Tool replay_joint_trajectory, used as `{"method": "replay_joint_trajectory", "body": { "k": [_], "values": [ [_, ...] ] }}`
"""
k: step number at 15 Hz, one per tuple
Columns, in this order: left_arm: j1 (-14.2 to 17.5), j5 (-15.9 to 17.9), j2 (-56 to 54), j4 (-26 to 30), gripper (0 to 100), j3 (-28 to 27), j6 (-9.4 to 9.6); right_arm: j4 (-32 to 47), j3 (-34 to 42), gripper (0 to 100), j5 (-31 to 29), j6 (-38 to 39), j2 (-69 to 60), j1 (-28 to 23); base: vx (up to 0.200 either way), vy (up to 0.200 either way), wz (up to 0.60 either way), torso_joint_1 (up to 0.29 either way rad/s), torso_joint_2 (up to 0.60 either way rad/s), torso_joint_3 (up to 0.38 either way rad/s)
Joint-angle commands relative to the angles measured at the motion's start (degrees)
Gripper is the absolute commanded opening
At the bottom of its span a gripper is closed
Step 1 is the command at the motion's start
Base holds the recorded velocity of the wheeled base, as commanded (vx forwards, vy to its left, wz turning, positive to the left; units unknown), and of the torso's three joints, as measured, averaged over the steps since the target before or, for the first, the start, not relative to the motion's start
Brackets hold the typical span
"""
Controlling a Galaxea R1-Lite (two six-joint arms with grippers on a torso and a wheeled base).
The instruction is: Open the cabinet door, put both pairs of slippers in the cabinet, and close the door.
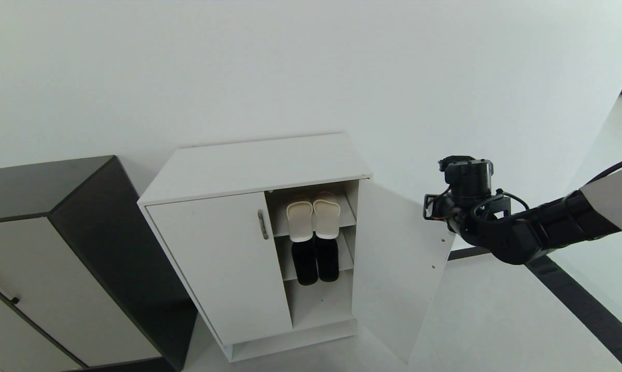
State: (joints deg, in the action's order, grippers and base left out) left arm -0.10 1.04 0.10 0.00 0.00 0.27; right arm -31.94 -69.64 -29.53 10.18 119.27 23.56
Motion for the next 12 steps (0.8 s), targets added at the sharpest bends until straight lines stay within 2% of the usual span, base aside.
{"method": "replay_joint_trajectory", "body": {
  "k": [1,12],
  "values": [
    [0.01,0.02,-0.01,-0.09,0,0.00,0.00,0.12,-0.05,0,-0.01,0.02,0.79,-0.01,0.000,0.000,0.00,0.000,0.00,0.000],
    [0.01,0.02,-0.01,0.00,0,0.00,0.00,1.62,0.21,0,-0.09,0.02,1.14,0.61,0.000,0.000,0.00,0.000,0.00,0.000]
  ]
}}
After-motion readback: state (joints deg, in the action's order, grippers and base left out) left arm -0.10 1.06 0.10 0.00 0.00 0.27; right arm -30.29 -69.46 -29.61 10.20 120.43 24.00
